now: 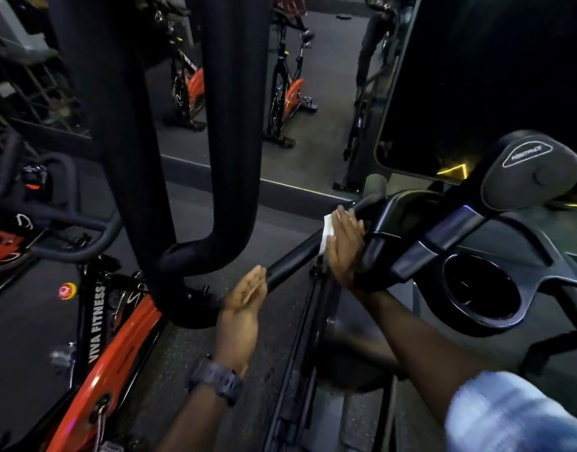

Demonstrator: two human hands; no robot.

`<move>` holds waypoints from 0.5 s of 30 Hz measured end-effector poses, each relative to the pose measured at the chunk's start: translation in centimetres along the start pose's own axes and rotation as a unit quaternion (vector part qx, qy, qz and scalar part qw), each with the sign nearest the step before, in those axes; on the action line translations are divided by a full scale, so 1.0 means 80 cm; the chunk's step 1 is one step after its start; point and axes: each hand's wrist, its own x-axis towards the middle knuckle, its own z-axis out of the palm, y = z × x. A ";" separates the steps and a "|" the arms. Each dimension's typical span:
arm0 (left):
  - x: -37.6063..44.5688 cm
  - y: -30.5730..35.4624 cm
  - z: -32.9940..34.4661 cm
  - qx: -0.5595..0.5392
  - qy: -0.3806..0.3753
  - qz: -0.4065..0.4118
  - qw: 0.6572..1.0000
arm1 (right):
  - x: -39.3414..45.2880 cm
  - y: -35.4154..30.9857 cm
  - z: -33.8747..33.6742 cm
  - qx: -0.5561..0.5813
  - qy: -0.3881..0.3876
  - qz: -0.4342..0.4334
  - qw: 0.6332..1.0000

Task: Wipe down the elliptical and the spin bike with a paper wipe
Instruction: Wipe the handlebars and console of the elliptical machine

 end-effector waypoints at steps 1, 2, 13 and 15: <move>0.005 -0.003 -0.003 0.150 -0.015 0.044 0.988 | -0.001 -0.017 -0.002 -0.015 -0.004 0.009 1.000; 0.008 -0.008 -0.004 0.266 -0.031 0.076 0.961 | -0.021 -0.029 0.002 0.011 -0.055 -0.019 0.998; 0.002 0.002 -0.016 0.562 -0.048 0.180 0.806 | -0.051 -0.023 0.053 0.064 -0.145 0.187 0.970; 0.001 0.000 -0.022 0.594 -0.056 0.186 0.781 | -0.074 -0.051 0.049 0.113 -0.185 0.161 0.963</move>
